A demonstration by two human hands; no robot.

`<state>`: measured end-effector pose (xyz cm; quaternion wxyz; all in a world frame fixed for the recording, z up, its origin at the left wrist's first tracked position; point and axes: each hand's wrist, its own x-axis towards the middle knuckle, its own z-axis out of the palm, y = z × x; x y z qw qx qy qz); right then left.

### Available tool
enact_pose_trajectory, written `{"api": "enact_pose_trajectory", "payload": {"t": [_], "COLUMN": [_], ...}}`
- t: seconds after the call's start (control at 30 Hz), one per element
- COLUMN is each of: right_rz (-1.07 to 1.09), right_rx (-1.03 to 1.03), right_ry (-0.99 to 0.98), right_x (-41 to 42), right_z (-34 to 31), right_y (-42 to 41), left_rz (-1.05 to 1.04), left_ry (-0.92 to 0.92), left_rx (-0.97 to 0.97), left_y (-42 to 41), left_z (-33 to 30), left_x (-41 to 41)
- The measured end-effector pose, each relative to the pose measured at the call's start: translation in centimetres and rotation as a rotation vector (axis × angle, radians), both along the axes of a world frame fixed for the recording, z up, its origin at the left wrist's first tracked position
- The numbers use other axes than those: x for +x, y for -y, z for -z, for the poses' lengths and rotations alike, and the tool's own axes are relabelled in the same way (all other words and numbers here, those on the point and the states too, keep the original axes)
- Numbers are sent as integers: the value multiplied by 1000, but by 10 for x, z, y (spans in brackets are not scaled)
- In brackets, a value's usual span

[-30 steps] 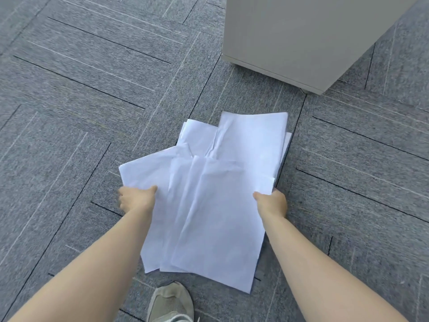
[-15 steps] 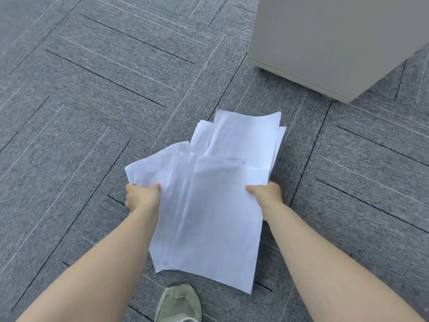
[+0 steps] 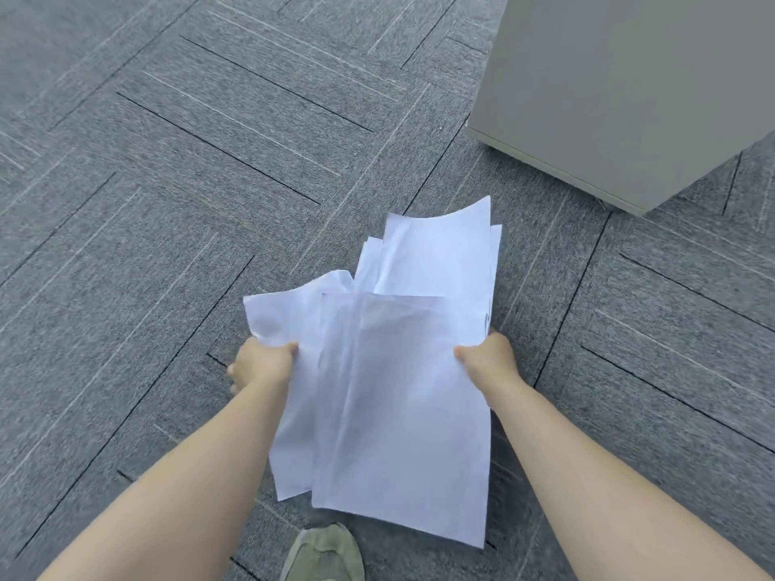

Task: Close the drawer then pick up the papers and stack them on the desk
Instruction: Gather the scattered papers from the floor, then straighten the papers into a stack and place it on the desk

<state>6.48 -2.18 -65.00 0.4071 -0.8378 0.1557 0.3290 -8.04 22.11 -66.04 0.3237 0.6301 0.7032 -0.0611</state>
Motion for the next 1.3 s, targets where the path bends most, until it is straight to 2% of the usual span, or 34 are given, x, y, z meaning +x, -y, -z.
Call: {"api": "enact_pose_trajectory", "payload": {"t": [0.17, 0.3, 0.47, 0.7, 0.8, 0.9, 1.1, 1.2, 1.3], "right_rz": [-11, 66, 163, 187, 122, 102, 84, 158, 175], "right_rx": [-118, -47, 52, 453, 568, 617, 600, 528, 529], "right_ry": [152, 175, 199, 115, 129, 180, 470, 685, 854], "right_x": [15, 29, 50, 90, 107, 126, 187, 240, 265], "right_z": [-24, -93, -260, -520, -624, -719, -864, -916, -950], "right_y": [30, 50, 56, 49, 43, 32, 30, 56, 64], "left_rz": [197, 254, 352, 313, 303, 345, 493, 588, 606], "left_ry": [308, 575, 746, 895, 930, 980, 1105, 1199, 1312], "left_rx": [18, -91, -382, -437, -511, -497, -545, -509, -431], "left_y": [-7, -19, -17, 14, 19, 21, 33, 59, 74], "left_z": [-42, -146, -322, -535, -615, -696, -841, -904, -934], "left_x": [-7, 12, 57, 118, 143, 179, 276, 344, 379]}}
